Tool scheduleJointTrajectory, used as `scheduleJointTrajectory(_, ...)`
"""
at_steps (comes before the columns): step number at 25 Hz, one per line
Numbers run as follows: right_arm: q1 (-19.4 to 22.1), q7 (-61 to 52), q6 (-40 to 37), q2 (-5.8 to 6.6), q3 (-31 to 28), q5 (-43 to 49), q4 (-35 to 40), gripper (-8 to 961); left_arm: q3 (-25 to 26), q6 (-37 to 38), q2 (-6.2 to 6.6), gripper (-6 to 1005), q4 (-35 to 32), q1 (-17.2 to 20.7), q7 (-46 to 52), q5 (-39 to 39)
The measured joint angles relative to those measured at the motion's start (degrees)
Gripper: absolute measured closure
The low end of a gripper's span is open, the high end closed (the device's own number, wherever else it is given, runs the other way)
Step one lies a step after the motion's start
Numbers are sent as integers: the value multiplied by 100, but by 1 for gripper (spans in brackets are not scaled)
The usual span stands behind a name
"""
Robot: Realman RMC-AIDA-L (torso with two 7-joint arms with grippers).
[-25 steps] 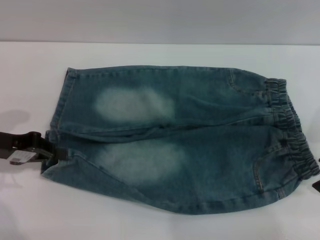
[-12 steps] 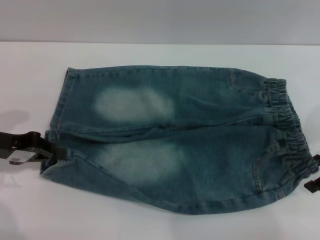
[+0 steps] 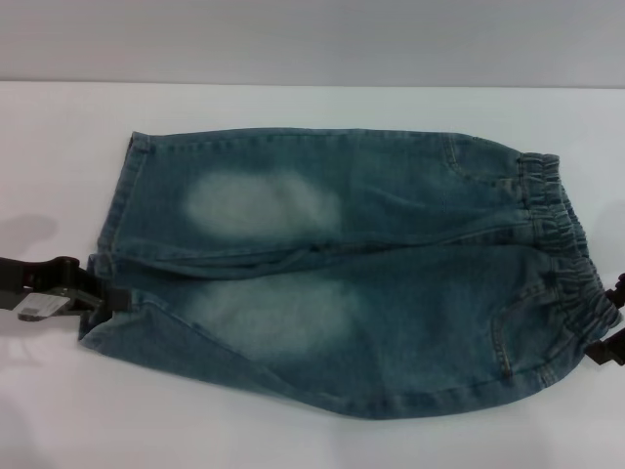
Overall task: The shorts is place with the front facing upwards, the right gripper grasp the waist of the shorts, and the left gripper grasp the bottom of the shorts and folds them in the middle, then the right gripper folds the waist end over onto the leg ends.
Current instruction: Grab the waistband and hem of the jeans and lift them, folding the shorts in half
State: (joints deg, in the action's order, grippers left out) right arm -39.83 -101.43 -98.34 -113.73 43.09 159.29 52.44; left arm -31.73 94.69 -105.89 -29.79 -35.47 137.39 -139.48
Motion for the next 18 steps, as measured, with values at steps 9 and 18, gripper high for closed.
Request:
scheduleJointTrajectory(9, 2, 111, -52, 0, 25, -10, 28, 296, 0, -28, 14, 965, 0, -25, 4, 0)
scheduleJointTrajectory(18, 3, 153, -29, 9, 24, -12, 30, 466, 0, -59, 32, 964, 0, -31, 7, 0)
